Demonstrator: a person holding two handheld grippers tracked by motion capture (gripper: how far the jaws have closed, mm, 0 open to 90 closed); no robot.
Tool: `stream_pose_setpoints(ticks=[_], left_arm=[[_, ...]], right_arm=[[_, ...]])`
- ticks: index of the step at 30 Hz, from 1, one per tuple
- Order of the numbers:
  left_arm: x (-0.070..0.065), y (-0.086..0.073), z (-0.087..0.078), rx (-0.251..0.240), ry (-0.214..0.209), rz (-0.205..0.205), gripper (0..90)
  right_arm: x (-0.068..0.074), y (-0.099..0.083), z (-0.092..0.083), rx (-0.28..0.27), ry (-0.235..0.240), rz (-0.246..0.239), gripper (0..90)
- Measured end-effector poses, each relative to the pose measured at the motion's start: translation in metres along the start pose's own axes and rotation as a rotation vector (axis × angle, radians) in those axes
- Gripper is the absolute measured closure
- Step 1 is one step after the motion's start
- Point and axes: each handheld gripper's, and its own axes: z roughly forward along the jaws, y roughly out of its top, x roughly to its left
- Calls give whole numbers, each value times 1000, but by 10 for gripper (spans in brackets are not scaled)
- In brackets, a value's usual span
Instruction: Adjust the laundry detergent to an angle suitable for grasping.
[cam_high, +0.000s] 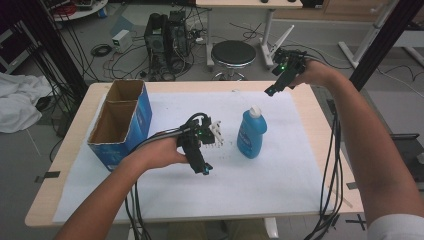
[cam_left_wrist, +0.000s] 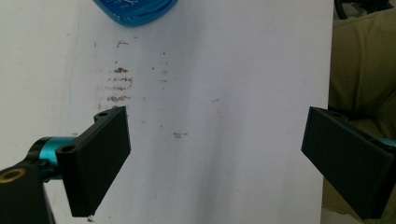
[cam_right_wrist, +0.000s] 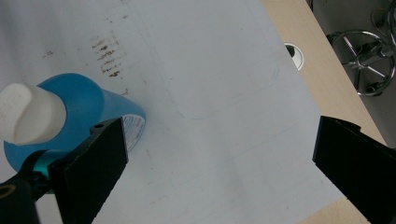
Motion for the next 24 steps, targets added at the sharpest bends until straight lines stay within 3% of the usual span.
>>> stream_pose_setpoints(ticks=[16,18,24], left_arm=[[1,-7,-2,-6,6,-21,81],[1,-7,-3,-9,12,-28,81],[1,-9,-5,-13,14,-33,81]], right_arm=[[-2,-7,-4,-7,3,5,22],[-1,-7,-4,-3,1,22,22],[-1,-7,-5,-10,3,2,22]])
